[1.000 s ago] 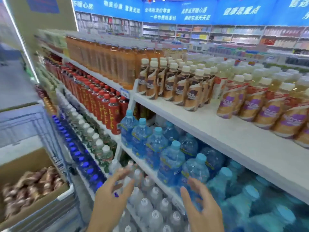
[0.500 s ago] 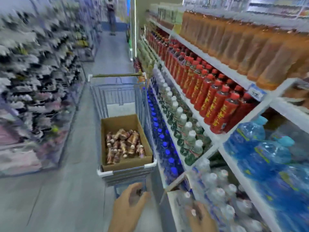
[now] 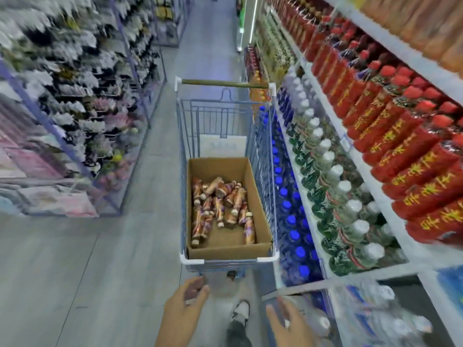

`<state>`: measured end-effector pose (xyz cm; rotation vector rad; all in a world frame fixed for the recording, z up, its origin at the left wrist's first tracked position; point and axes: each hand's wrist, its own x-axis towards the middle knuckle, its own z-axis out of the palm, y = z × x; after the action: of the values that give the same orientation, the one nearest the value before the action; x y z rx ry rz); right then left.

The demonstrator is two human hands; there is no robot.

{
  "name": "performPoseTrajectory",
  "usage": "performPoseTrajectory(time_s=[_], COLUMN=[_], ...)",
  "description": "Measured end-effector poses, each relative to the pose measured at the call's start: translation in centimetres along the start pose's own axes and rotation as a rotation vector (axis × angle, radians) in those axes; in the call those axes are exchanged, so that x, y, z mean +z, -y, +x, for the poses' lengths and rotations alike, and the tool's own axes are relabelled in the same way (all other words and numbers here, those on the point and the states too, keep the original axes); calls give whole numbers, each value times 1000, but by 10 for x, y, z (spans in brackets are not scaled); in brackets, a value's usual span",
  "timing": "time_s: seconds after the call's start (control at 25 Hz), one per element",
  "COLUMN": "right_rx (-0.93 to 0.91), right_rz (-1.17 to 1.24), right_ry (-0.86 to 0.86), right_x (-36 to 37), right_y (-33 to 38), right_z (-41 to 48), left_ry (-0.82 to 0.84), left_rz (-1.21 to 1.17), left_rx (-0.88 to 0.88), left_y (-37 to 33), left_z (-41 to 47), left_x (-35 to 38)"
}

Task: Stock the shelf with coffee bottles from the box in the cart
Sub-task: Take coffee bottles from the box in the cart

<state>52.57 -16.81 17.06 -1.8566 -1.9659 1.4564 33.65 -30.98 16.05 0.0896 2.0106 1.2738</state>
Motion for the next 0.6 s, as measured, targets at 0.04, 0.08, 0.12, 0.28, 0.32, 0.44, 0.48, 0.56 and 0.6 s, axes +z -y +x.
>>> performPoseTrajectory(time_s=[0.04,0.08,0.12,0.28,0.32,0.44,0.48,0.56,0.6], right_rx=[12,23,36,63,53,58,49,58,69], right_rz=[7,28,24,51,58,44,32,16,6], right_ry=[-12,0,37,98,111,174,171,161,158], right_x=[9,14,18,14,12,3,0,-4,-4], right_y=[6,12,21,52,59,83,89,101,107], right_z=[11,21,32,96,111,146,155,172,177], left_ry=[-7,1,7,3,14,20,-3,-64,-102], left_rz=[-68,-156,-239,-430,-492,-681,-744,-896,-967], left_rx=[-47,-108,-196,-414,-456,-562,-589,-650,-693], left_y=[-4,-10,-19,-48,-54,-61,-60,-61,-57], left_z=[17,34,51,138,161,222,242,280,304], left_x=[3,7,14,50,56,78,87,99,104])
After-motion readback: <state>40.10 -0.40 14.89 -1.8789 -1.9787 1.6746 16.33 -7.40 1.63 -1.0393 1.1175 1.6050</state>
